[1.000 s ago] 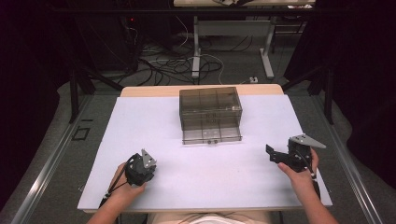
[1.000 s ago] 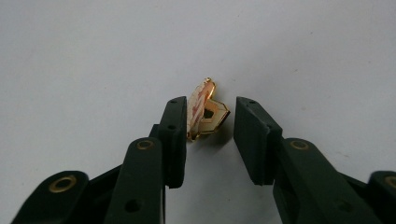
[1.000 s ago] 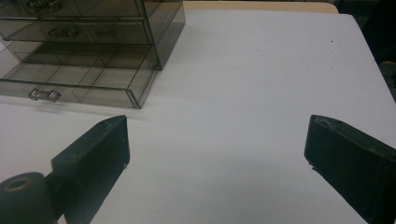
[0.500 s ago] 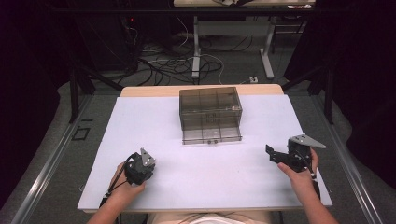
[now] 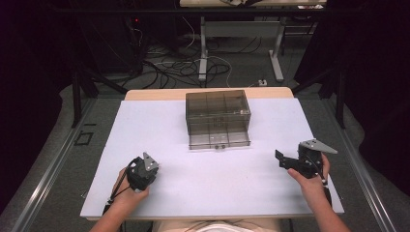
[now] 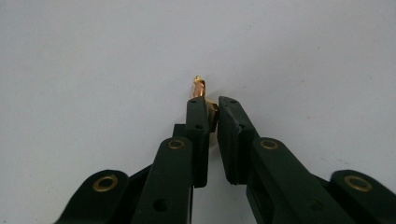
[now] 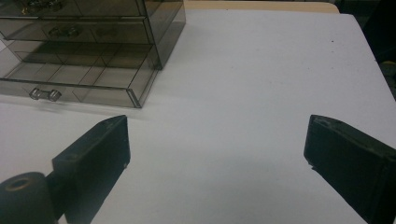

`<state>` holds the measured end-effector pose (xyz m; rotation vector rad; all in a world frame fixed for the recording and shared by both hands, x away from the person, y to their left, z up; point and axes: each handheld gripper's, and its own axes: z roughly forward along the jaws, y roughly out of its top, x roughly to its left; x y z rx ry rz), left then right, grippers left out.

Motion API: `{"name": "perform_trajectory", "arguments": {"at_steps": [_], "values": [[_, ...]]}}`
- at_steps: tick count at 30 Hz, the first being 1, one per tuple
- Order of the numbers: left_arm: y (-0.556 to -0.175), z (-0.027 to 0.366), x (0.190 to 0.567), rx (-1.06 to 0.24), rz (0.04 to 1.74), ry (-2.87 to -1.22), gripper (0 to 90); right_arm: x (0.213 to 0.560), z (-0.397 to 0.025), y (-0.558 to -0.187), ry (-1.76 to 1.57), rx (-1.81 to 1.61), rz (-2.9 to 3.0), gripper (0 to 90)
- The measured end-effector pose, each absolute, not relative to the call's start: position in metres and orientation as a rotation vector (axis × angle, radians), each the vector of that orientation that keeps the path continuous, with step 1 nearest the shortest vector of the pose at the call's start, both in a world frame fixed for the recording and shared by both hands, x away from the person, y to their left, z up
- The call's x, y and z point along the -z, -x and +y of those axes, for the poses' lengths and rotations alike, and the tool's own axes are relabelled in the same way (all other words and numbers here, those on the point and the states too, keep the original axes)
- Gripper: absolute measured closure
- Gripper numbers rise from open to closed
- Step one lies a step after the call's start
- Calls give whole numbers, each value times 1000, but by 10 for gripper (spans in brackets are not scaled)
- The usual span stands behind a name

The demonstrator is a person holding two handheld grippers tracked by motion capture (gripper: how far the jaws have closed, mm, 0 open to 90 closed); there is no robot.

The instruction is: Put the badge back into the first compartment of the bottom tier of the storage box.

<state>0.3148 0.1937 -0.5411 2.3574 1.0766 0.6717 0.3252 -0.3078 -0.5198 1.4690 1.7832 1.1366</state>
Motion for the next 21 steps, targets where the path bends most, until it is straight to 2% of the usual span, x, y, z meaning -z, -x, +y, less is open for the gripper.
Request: {"name": "perform_trajectory", "arguments": {"at_steps": [8, 21], "values": [[-315, 199, 538, -676, 1114, -2336, 873, 520, -308, -325, -1467, -1131, 1783, 67], [-317, 205, 534, -632, 1177, -2279, 883, 520, -308, -325, -1475, -1131, 1782, 68]]}}
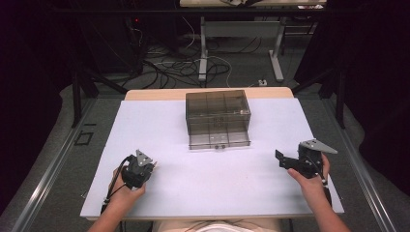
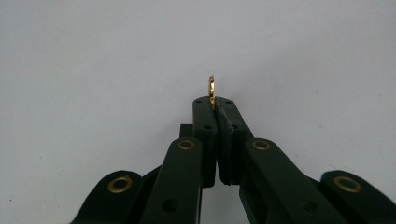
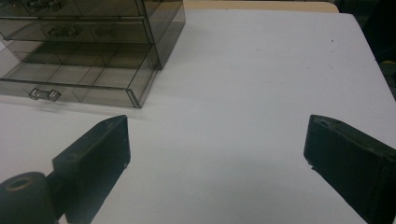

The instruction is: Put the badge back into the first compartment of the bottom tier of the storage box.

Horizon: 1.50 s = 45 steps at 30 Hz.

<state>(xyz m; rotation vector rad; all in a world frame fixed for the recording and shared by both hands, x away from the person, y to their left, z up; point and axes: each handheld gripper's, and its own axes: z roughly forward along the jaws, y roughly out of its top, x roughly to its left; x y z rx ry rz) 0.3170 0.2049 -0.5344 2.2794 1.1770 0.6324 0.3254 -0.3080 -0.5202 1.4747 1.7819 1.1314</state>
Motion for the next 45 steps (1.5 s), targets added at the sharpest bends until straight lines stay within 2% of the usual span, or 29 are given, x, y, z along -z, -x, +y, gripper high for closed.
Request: {"name": "perform_trajectory", "arguments": {"at_steps": [24, 37, 45], "values": [[-312, 218, 517, -670, 1181, -2095, 882, 521, -308, -326, -1485, -1131, 1776, 69], [-309, 211, 508, -625, 1179, -1991, 881, 521, -309, -326, -1477, -1125, 1786, 69], [-315, 195, 505, -595, 1148, -1988, 881, 521, -310, -326, -1496, -1120, 1785, 69]]}}
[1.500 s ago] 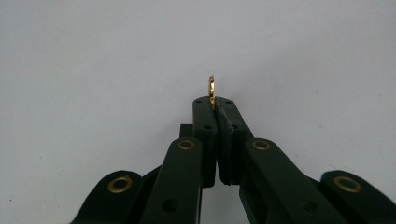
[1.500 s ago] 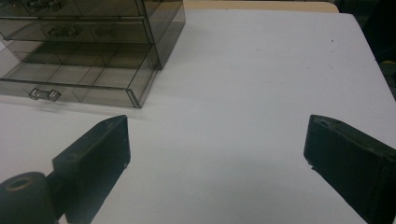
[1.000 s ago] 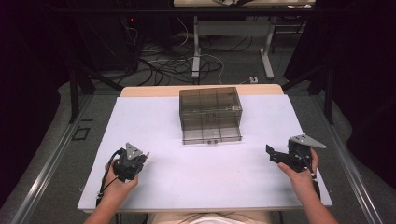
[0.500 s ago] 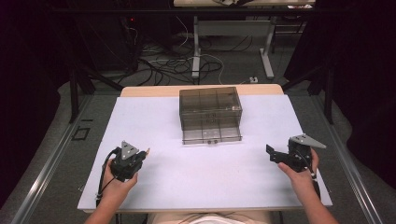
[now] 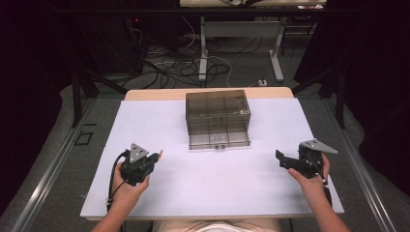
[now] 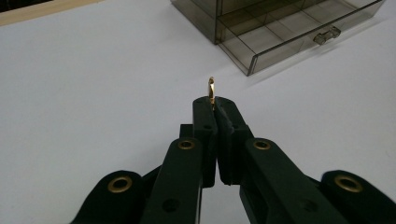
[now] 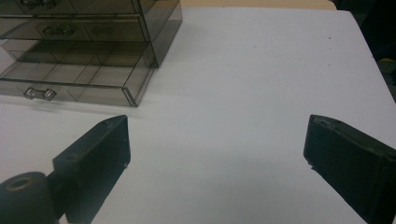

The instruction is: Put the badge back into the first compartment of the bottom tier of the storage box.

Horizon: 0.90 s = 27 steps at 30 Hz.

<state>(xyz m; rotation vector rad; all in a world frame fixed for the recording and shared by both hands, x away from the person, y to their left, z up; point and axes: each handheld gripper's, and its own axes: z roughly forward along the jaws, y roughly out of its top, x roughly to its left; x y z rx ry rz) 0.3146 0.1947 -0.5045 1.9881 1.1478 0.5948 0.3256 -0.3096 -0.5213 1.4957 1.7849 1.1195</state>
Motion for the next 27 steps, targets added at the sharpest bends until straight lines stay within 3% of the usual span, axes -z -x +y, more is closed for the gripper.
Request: {"name": "perform_trajectory", "arguments": {"at_steps": [27], "values": [[-338, 151, 492, -548, 1078, -1942, 881, 521, -309, -324, -1502, -1117, 1777, 69]]}}
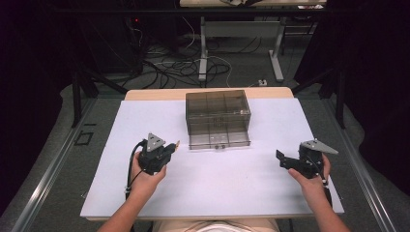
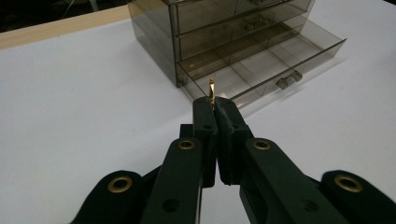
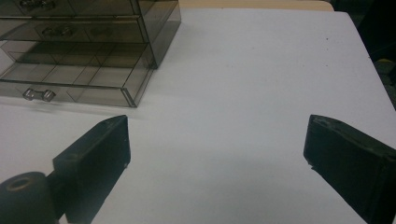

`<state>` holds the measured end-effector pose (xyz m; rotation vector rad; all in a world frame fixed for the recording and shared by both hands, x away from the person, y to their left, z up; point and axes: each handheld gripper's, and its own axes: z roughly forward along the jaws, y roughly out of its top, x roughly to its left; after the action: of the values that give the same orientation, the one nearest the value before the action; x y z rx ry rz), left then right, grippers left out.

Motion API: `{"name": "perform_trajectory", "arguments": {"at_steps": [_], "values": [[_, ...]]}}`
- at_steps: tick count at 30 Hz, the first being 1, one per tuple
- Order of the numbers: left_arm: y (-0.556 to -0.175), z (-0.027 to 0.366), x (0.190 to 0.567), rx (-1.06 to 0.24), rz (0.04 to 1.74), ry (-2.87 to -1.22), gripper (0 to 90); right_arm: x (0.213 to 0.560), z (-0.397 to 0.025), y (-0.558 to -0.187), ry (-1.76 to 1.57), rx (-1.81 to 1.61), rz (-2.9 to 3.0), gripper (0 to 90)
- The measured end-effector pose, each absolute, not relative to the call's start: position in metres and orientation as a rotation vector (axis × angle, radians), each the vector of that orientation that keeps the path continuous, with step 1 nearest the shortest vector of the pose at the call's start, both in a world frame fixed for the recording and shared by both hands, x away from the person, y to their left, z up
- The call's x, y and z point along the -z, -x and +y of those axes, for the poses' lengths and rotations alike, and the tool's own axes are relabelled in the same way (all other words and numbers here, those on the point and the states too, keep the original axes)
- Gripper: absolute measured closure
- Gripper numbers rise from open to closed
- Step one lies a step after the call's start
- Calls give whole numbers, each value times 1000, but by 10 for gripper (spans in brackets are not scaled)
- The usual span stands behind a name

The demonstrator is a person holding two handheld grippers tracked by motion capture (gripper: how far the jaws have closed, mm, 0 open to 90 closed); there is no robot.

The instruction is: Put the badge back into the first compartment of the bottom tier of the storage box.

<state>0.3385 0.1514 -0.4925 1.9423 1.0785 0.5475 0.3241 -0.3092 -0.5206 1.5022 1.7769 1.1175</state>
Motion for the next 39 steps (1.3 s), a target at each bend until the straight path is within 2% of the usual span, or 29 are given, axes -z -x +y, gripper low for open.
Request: {"name": "perform_trajectory", "arguments": {"at_steps": [20, 39], "values": [[-357, 120, 483, -529, 1030, -1922, 881, 519, -309, -319, -1467, -1125, 1761, 70], [-386, 95, 487, -500, 1057, -1913, 881, 520, -309, -314, -1461, -1132, 1751, 70]]}}
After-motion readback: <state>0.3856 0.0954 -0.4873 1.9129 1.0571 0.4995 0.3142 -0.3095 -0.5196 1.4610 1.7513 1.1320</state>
